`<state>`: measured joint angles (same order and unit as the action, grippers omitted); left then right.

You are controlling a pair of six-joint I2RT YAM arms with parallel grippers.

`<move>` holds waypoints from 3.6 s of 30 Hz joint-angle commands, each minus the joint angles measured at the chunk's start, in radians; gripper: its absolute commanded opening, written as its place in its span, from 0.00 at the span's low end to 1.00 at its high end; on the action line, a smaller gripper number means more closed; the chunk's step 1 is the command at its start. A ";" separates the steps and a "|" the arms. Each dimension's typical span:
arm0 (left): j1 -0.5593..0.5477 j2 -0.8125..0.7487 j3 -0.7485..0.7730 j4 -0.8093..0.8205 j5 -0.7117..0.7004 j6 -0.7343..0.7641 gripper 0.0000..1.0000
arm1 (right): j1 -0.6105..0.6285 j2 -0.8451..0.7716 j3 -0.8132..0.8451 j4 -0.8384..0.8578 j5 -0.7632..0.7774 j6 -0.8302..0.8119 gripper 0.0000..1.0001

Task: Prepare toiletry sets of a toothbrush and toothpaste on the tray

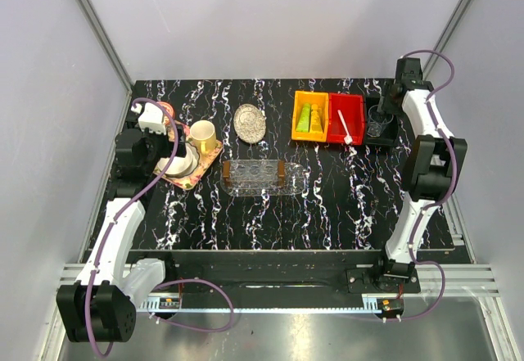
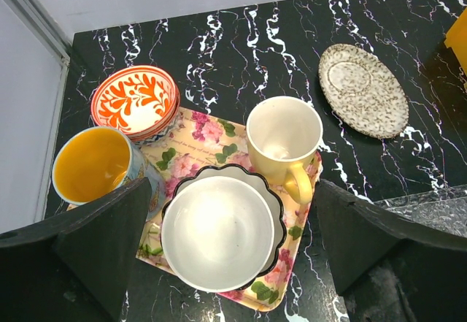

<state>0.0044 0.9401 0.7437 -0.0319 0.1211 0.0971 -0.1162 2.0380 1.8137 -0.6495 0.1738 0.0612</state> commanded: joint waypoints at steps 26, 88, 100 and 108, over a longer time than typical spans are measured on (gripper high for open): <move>0.002 -0.004 0.005 0.033 0.029 0.001 0.99 | -0.028 0.146 0.088 0.002 -0.095 0.057 0.43; 0.003 -0.011 0.049 0.010 0.051 -0.007 0.99 | -0.054 -0.094 0.260 -0.200 -0.237 -0.009 0.00; 0.003 -0.007 0.046 0.010 0.046 -0.025 0.99 | 0.027 -0.257 0.194 -0.263 -0.301 -0.057 0.00; 0.002 -0.001 0.046 0.007 0.032 -0.019 0.99 | 0.210 -0.358 0.053 -0.253 -0.266 -0.119 0.00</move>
<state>0.0044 0.9401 0.7460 -0.0586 0.1535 0.0807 0.0048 1.7527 1.9289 -0.9245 -0.0875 -0.0204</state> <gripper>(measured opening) 0.987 0.112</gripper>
